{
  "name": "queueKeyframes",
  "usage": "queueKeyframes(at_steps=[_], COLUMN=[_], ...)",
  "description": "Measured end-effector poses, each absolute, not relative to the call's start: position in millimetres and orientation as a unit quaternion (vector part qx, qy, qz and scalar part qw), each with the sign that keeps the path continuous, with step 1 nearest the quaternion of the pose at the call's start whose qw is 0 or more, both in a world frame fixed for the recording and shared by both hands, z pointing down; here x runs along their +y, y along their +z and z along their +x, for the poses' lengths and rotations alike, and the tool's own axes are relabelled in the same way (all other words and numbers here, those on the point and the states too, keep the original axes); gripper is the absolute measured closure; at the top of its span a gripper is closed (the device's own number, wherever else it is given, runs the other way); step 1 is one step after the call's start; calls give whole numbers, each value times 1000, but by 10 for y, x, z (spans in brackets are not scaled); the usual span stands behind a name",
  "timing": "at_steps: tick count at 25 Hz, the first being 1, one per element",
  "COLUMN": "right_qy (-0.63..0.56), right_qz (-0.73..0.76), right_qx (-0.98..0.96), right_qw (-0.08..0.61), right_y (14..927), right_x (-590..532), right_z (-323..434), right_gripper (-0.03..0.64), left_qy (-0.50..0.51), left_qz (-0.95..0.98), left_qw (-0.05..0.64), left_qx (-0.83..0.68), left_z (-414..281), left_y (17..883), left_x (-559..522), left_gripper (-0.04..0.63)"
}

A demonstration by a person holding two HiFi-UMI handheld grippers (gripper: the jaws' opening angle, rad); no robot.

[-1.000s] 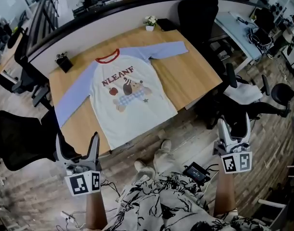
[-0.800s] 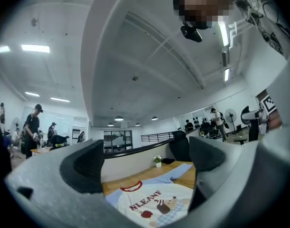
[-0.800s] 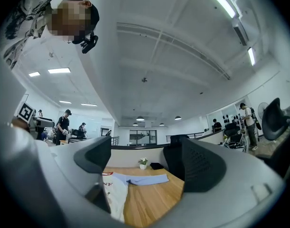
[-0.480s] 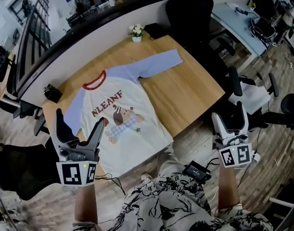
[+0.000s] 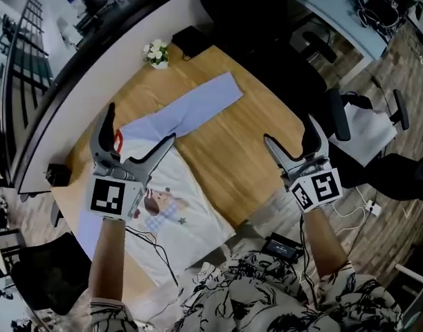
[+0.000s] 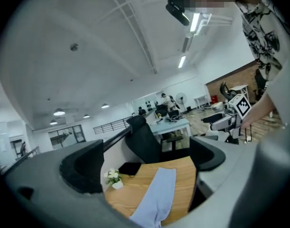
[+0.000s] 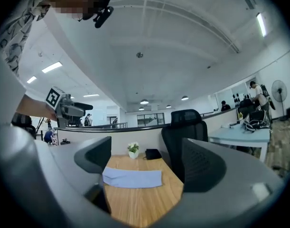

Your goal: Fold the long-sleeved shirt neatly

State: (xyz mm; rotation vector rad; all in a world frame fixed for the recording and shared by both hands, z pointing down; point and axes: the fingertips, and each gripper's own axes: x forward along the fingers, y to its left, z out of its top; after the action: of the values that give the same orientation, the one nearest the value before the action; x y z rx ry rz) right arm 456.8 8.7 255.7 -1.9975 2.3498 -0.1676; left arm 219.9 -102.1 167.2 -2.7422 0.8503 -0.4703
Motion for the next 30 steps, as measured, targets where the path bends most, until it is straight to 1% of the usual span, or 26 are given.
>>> queueKeyframes(at_steps=[4, 7, 11, 13, 17, 18, 19, 22, 25, 26, 29, 30], right_qy=[-90, -122, -179, -201, -231, -235, -240, -264, -287, -290, -294, -294], right_qz=[-649, -652, -658, -662, -671, -670, -669, -664, -642, -637, -629, -627], right_qx=[755, 748, 731, 721, 697, 694, 691, 681, 684, 684, 681, 680], right_qw=[4, -18, -30, -51, -104, -118, -131, -158, -194, -206, -233, -240], right_y=[3053, 3486, 4016, 4263, 4743, 4844, 4939, 5174, 5386, 5438, 5538, 5556], right_x=[-510, -850, -1260, -1454, -1720, -1770, -1811, -1916, -2019, -2049, -2108, -2119], right_z=[4665, 4620, 4535, 4529, 4553, 4552, 4558, 4606, 4616, 4616, 4630, 4636], right_gripper=[163, 161, 161, 164, 230, 238, 248, 337, 351, 360, 394, 405], left_qy=[-212, -255, -296, -316, -337, -344, -352, -368, -399, -410, -421, -420], left_qz=[-949, -949, -945, -942, -938, -936, -934, -928, -915, -910, -903, -902], left_qw=[107, 85, 68, 53, -16, -25, -32, -47, -55, -59, -81, -88], left_qx=[209, 166, 118, 100, 77, 69, 59, 30, -5, -16, -30, -31], left_z=[2848, 3142, 3542, 3730, 4059, 4128, 4196, 4443, 4623, 4652, 4724, 4747], left_y=[2359, 2928, 3620, 3955, 4578, 4714, 4835, 5104, 5354, 5423, 5531, 5545], left_x=[-1602, -2011, -2448, -2625, -2884, -2920, -2951, -3047, -3107, -3118, -3154, -3160], left_gripper=[41, 41, 41, 41, 43, 47, 61, 132, 167, 196, 247, 274])
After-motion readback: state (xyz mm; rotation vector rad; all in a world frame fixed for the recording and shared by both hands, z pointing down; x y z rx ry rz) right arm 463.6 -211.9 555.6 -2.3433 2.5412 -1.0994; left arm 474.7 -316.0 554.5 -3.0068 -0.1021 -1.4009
